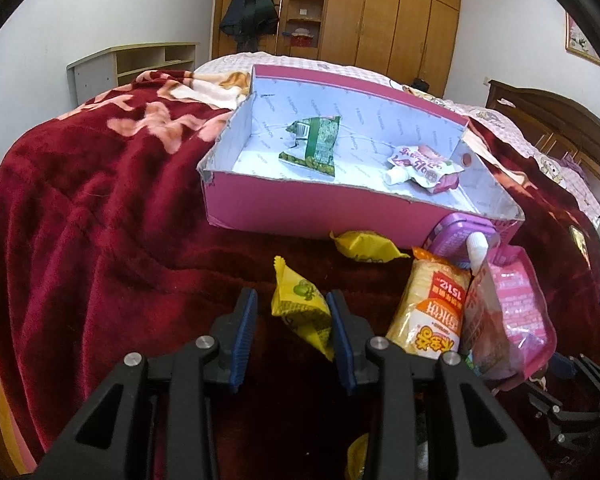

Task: Organize snacks
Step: 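Lower the left tool onto the yellow snack packet and close on it, then lift the yellow packet with the left tool while the right tool grasps the wrapped chocolate ball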

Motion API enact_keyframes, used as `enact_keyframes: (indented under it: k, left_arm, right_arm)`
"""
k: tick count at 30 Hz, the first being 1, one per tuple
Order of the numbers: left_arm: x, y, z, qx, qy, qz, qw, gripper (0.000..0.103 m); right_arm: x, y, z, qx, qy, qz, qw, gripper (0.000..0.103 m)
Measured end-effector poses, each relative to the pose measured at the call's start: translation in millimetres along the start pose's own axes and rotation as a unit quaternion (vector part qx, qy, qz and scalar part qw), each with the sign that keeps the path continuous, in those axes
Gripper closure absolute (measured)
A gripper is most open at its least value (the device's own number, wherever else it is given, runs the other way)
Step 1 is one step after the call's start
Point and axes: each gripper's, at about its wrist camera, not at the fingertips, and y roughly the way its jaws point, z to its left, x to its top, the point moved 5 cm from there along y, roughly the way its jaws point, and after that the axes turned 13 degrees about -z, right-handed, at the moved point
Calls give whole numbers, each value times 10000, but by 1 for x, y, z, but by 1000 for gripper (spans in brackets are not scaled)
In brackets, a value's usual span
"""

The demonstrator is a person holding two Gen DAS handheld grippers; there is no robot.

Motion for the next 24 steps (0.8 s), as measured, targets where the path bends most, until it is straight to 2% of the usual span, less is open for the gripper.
enact_keyframes:
  k: [6,10,12,15,17,24]
  left_arm:
    - [-1,1,0,-13,11,0,10000,66]
    - [0,0,0,-19,14,-7,10000,66]
    - [-1,0,0,-18,7,-9,10000,66]
    - [-1,0,0,-26,4,-22,10000,67]
    - [0,-2,0,-34,-2,-34,10000,69]
    - [2,-10,3,-121,-127,-84,9998,75]
  right_arm:
    - [0,-1,2,-69,-105,-80,9999,33]
    - [0,-2,3,-166,-166,-117,9997,37]
    - [0,-3,3,-215,-197,-137,9995,41]
    - [0,-5,5,-289,-246,-184,9991,51]
    - [1,-6,7,-354,-323,-209,9986,64]
    - [3,-10,14,-469,-516,-286,9972,66]
